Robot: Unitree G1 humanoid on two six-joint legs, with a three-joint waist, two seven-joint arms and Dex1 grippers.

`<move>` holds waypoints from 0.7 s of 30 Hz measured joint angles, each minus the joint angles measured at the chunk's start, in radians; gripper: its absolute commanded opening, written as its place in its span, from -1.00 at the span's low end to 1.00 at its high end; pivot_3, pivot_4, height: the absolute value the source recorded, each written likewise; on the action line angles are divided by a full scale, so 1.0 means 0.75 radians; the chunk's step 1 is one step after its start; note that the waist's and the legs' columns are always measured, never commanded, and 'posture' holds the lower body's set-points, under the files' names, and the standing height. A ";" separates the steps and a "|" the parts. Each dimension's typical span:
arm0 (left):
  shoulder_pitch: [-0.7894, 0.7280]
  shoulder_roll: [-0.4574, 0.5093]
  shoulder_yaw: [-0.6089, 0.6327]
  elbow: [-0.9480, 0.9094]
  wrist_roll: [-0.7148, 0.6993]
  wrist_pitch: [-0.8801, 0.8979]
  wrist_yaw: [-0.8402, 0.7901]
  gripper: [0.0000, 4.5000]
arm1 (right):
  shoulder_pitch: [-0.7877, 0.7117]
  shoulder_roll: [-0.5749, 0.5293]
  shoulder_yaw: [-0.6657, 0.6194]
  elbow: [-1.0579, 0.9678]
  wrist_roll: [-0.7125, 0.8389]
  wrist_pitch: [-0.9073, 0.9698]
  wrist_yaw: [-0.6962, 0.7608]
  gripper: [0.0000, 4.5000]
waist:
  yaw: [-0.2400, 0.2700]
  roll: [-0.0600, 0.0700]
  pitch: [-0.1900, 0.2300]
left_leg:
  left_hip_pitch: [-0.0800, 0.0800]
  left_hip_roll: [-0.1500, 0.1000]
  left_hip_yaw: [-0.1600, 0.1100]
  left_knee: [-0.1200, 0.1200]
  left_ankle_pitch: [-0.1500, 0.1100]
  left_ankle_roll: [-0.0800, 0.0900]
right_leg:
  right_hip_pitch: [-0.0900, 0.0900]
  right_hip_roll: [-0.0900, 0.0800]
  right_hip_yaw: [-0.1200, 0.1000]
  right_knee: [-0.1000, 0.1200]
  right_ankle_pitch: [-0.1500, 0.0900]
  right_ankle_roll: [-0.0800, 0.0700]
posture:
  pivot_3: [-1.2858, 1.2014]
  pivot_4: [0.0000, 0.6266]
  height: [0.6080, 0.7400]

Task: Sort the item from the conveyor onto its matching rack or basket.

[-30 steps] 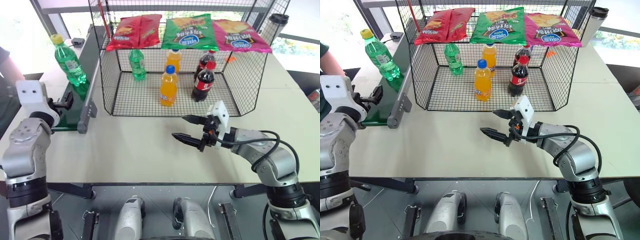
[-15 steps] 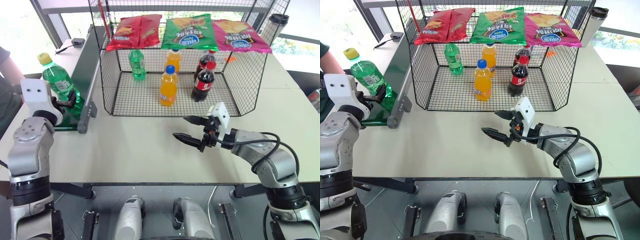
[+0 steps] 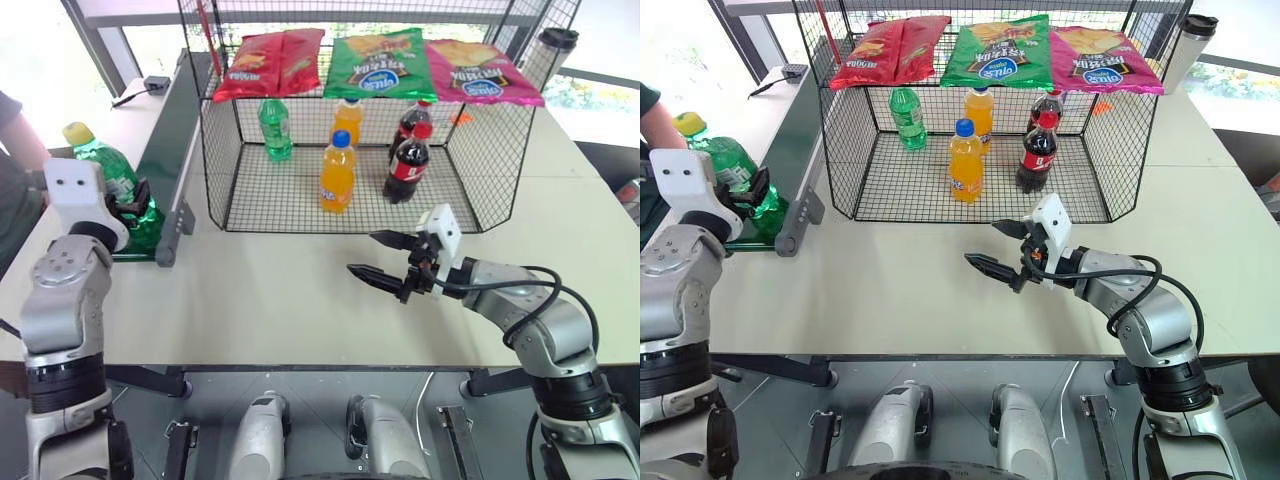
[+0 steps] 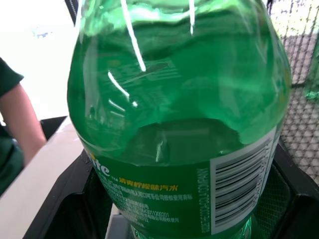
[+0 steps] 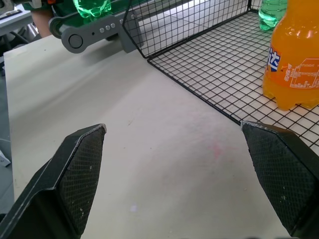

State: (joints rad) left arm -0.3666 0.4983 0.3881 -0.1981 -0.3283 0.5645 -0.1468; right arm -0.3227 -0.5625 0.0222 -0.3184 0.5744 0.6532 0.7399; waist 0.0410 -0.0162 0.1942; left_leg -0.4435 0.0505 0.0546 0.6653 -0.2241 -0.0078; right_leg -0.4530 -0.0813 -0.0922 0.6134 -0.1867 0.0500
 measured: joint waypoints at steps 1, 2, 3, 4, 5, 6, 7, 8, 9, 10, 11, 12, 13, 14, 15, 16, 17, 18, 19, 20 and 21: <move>0.000 -0.020 -0.003 -0.060 -0.040 0.009 -0.014 0.32 | 0.000 0.000 -0.010 0.004 0.003 0.001 -0.001 1.00 | -0.001 -0.002 0.001 | -0.001 0.000 0.000 0.000 0.000 0.000 | 0.000 0.000 0.000 0.000 0.000 0.000 | 0.03 -0.52 1.00; 0.000 -0.032 -0.013 -0.123 -0.076 0.027 -0.028 0.32 | -0.001 -0.001 -0.035 0.013 0.015 0.005 -0.003 1.00 | -0.001 -0.003 0.002 | -0.001 0.000 0.000 0.001 0.000 0.000 | 0.000 0.000 0.000 -0.001 0.001 0.000 | 0.03 -0.52 1.00; -0.001 -0.041 -0.029 -0.191 -0.113 0.047 -0.041 0.32 | -0.005 -0.004 -0.067 0.023 0.028 0.013 -0.007 1.00 | -0.001 -0.003 0.002 | -0.001 -0.001 0.000 0.001 0.000 0.000 | 0.001 -0.001 0.000 -0.001 0.001 0.000 | 0.03 -0.52 1.00; -0.006 -0.048 -0.048 -0.259 -0.156 0.078 -0.053 0.32 | -0.014 -0.008 -0.107 0.034 0.045 0.023 -0.010 1.00 | -0.001 -0.003 0.002 | -0.001 -0.001 0.001 0.001 0.000 0.000 | 0.001 -0.001 0.001 -0.001 0.001 0.000 | 0.03 -0.52 1.00; -0.013 -0.059 -0.071 -0.307 -0.186 0.106 -0.061 0.32 | -0.022 -0.016 -0.138 0.044 0.054 0.027 -0.010 1.00 | -0.001 -0.003 0.002 | 0.001 -0.002 0.001 0.001 0.000 0.000 | 0.002 -0.001 0.001 -0.001 0.001 0.000 | 0.03 -0.52 1.00; -0.023 -0.072 -0.104 -0.341 -0.211 0.132 -0.068 0.32 | -0.033 -0.025 -0.164 0.050 0.056 0.030 -0.010 1.00 | -0.002 -0.003 0.002 | 0.001 -0.001 0.001 0.001 0.000 0.000 | 0.003 -0.001 0.001 -0.001 0.001 0.000 | 0.03 -0.52 1.00; -0.037 -0.090 -0.134 -0.350 -0.225 0.154 -0.070 0.32 | -0.038 -0.038 -0.176 0.053 0.056 0.032 -0.010 1.00 | -0.001 -0.003 0.002 | 0.002 -0.001 0.000 0.001 0.000 0.000 | 0.004 0.000 0.001 -0.001 0.000 0.000 | 0.03 -0.52 1.00; -0.049 -0.113 -0.169 -0.352 -0.239 0.173 -0.072 0.32 | -0.044 -0.049 -0.184 0.055 0.056 0.033 -0.009 1.00 | -0.002 -0.003 0.002 | 0.003 -0.001 0.000 0.001 0.000 0.000 | 0.004 0.000 0.001 0.000 -0.002 0.003 | 0.03 -0.52 1.00; -0.070 -0.144 -0.217 -0.330 -0.242 0.178 -0.080 0.32 | -0.044 -0.060 -0.195 0.059 0.054 0.033 -0.008 1.00 | -0.001 -0.003 0.002 | 0.003 -0.001 -0.001 0.001 0.000 0.000 | 0.004 0.001 0.001 0.000 -0.002 0.004 | 0.03 -0.52 1.00; -0.104 -0.171 -0.269 -0.284 -0.236 0.177 -0.090 0.32 | -0.046 -0.062 -0.200 0.065 0.051 0.033 -0.009 1.00 | 0.000 -0.003 0.002 | 0.003 -0.001 -0.002 0.002 0.000 0.000 | 0.005 0.002 0.001 0.001 -0.002 0.004 | 0.03 -0.52 1.00; -0.137 -0.190 -0.316 -0.232 -0.221 0.172 -0.098 0.32 | -0.047 -0.062 -0.200 0.065 0.051 0.033 -0.009 1.00 | -0.001 -0.003 0.002 | 0.003 -0.001 -0.002 0.002 0.000 0.000 | 0.005 0.002 0.001 0.001 -0.002 0.003 | 0.03 -0.52 1.00; -0.190 -0.210 -0.369 -0.146 -0.186 0.153 -0.107 0.32 | -0.045 -0.062 -0.201 0.065 0.051 0.033 -0.010 1.00 | -0.001 -0.003 0.002 | 0.004 -0.001 -0.002 0.002 0.001 0.000 | 0.005 0.002 0.001 0.001 -0.002 0.003 | 0.03 -0.52 1.00; -0.246 -0.229 -0.413 -0.047 -0.145 0.125 -0.108 0.32 | -0.045 -0.062 -0.201 0.064 0.051 0.034 -0.013 1.00 | -0.001 -0.003 0.002 | 0.004 -0.001 -0.002 0.002 0.001 0.000 | 0.005 0.003 0.001 0.002 -0.002 0.003 | 0.03 -0.52 1.00; -0.309 -0.253 -0.450 0.070 -0.096 0.083 -0.104 0.32 | -0.043 -0.061 -0.202 0.059 0.052 0.037 -0.018 1.00 | -0.001 -0.003 0.002 | 0.004 -0.001 -0.002 0.002 0.001 0.001 | 0.005 0.003 0.001 0.002 -0.002 0.003 | 0.03 -0.52 1.00; -0.364 -0.276 -0.472 0.193 -0.048 0.034 -0.091 0.32 | -0.036 -0.061 -0.207 0.050 0.053 0.040 -0.026 1.00 | -0.003 -0.003 0.002 | 0.003 -0.001 -0.002 0.002 0.001 0.001 | 0.004 0.003 0.001 0.001 -0.002 0.004 | 0.03 -0.52 1.00; -0.397 -0.287 -0.484 0.262 -0.017 0.004 -0.083 0.32 | -0.034 -0.061 -0.208 0.047 0.054 0.043 -0.031 1.00 | -0.007 -0.003 0.002 | 0.003 -0.001 -0.001 0.002 0.001 0.001 | 0.004 0.003 0.001 0.001 -0.001 0.005 | 0.03 -0.52 1.00; -0.446 -0.311 -0.496 0.378 0.024 -0.059 -0.075 0.32 | -0.022 -0.062 -0.219 0.037 0.054 0.049 -0.041 1.00 | -0.009 -0.003 0.002 | 0.003 -0.001 -0.001 0.001 0.001 0.001 | 0.004 0.003 0.001 0.001 0.001 0.008 | 0.03 -0.52 1.00; -0.510 -0.347 -0.499 0.521 0.062 -0.135 -0.062 0.32 | -0.006 -0.061 -0.227 0.023 0.053 0.051 -0.053 1.00 | -0.002 -0.003 0.002 | 0.002 -0.001 -0.002 0.001 0.001 0.001 | 0.004 0.003 0.001 0.001 0.002 0.006 | 0.03 -0.52 1.00; -0.568 -0.372 -0.498 0.655 0.095 -0.209 -0.051 0.32 | 0.005 -0.058 -0.227 0.001 0.054 0.052 -0.064 1.00 | 0.000 -0.003 0.002 | 0.001 -0.001 -0.002 0.001 0.001 0.001 | 0.003 0.003 0.001 0.001 0.002 0.006 | 0.03 -0.52 1.00; -0.618 -0.390 -0.499 0.777 0.126 -0.285 -0.044 0.32 | 0.013 -0.054 -0.226 -0.022 0.055 0.052 -0.074 1.00 | -0.001 -0.003 0.002 | 0.001 -0.001 -0.002 0.001 0.001 0.001 | 0.002 0.003 0.001 0.000 0.002 0.007 | 0.03 -0.52 1.00; -0.661 -0.410 -0.498 0.884 0.149 -0.362 -0.043 0.32 | 0.028 -0.054 -0.230 -0.041 0.055 0.052 -0.085 1.00 | 0.000 -0.003 0.002 | 0.000 -0.002 -0.002 0.001 0.000 0.001 | 0.003 0.002 0.001 0.000 0.002 0.007 | 0.03 -0.52 1.00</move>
State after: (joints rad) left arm -0.8622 0.1906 0.0144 0.4646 -0.2163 0.2931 -0.1788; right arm -0.3017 -0.6026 -0.1507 -0.3493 0.6154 0.6923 0.6762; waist 0.0409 -0.0184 0.1953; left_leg -0.4432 0.0492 0.0532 0.6658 -0.2238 -0.0070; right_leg -0.4511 -0.0795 -0.0914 0.6135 -0.1853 0.0555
